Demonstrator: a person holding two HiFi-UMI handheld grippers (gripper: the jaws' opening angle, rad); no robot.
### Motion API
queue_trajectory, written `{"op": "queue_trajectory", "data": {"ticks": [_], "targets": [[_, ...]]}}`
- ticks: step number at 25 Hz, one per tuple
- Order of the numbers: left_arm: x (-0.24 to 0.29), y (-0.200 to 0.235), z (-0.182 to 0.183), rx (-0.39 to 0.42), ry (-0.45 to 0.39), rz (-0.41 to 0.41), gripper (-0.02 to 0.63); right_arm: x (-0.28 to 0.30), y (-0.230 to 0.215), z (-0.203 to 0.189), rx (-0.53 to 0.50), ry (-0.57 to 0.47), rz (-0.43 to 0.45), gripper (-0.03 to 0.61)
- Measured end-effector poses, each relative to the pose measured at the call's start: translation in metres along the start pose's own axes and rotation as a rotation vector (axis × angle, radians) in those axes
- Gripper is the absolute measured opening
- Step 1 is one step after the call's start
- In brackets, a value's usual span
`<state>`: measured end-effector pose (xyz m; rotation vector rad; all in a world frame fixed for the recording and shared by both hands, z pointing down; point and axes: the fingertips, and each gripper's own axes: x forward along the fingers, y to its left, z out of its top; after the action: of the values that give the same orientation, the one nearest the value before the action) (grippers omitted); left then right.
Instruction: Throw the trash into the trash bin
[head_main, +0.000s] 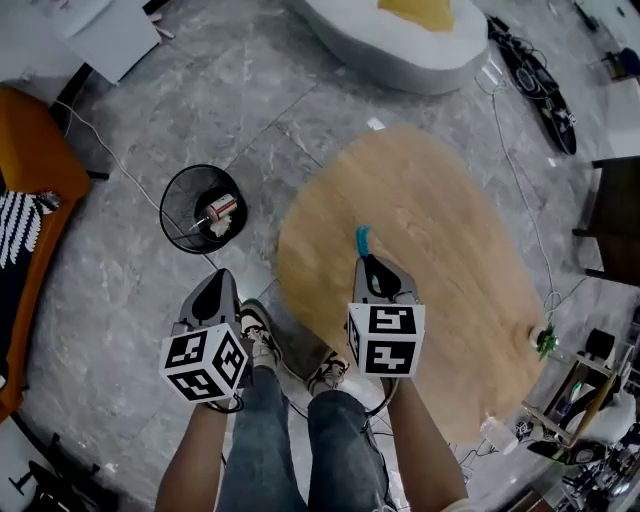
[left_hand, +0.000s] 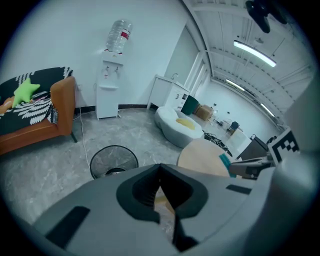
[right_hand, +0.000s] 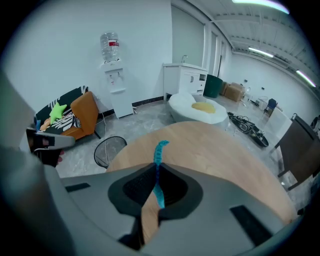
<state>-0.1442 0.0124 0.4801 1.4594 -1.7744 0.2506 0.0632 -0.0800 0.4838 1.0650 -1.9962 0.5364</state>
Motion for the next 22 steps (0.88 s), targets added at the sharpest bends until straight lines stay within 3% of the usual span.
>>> {"op": "queue_trajectory", "data": {"ticks": [22], "targets": [[-0.023, 0.214, 0.047, -0.201, -0.070, 0.196, -0.009, 0.108, 0.223, 0.104, -0.129, -0.008, 0.237, 0.022]]}}
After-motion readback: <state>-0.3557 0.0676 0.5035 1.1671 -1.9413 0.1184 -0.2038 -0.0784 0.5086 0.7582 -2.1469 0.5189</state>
